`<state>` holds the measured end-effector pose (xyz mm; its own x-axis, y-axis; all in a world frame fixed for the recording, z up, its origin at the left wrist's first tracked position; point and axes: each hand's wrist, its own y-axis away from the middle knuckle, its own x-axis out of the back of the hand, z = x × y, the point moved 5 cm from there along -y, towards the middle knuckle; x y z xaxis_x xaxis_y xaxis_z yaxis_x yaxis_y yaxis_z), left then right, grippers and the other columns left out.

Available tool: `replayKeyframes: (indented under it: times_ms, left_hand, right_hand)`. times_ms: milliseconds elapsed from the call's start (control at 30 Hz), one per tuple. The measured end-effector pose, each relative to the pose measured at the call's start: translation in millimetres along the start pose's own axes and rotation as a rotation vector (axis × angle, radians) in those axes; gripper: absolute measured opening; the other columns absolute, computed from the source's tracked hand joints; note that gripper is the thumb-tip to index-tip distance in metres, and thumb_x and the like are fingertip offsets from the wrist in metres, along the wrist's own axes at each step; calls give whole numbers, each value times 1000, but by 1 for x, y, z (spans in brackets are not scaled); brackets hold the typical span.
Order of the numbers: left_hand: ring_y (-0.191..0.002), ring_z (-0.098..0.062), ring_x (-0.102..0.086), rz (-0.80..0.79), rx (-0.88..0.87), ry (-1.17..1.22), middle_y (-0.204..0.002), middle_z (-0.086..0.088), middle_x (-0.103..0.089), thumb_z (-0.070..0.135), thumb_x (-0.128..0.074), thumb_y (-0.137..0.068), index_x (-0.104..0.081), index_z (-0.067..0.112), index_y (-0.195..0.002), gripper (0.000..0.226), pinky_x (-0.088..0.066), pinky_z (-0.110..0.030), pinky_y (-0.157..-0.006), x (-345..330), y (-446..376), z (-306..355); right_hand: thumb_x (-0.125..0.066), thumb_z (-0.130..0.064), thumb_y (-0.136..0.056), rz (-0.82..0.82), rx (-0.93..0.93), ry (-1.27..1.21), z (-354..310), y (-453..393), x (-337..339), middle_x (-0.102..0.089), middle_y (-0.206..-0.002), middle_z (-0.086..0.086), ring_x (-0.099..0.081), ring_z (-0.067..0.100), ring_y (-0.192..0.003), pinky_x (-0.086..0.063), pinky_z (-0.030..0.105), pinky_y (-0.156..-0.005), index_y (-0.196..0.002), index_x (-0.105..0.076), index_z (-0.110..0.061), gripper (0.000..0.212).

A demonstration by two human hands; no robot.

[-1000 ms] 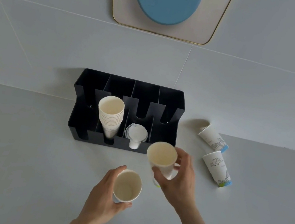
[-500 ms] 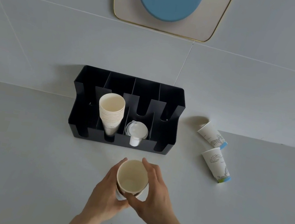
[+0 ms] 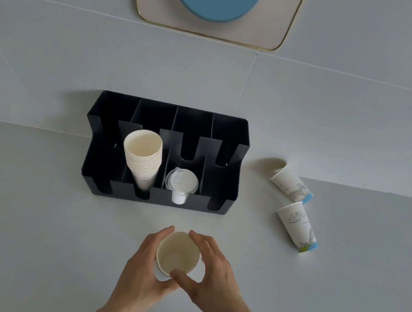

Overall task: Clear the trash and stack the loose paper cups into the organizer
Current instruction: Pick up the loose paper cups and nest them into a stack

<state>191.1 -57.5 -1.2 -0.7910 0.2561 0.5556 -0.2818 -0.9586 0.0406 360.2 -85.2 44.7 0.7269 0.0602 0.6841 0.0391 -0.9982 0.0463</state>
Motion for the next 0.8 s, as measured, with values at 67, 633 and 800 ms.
replayKeyframes:
  times_ms: [67, 633, 800]
  left_hand:
    - [-123, 16, -47, 8, -6, 8, -137, 40, -42, 62, -87, -57, -31, 58, -143, 103, -47, -12, -86, -4, -4, 6]
    - [-128, 18, -42, -7, 28, 64, -148, 34, -40, 59, -90, -53, -28, 53, -150, 115, -42, -16, -90, -57, -38, 50]
    - [-124, 16, -45, -4, 53, 34, -145, 29, -44, 51, -93, -57, -34, 51, -144, 106, -45, -24, -90, -57, -36, 53]
  right_hand:
    - [-68, -61, -84, 80, -54, -85, 14, -3, 19, -54, -133, -20, -56, -1, -116, -52, 23, -92, -146, -45, -31, 72]
    - [-80, -41, -82, 390, -578, 285, 223, -47, 197, -48, -142, 12, -46, 33, -128, -41, 44, -104, -148, -40, -16, 81]
    - [-76, -45, -84, 267, -647, 217, 246, -60, 183, -49, -144, 10, -50, 32, -129, -44, 43, -101, -155, -24, -20, 91]
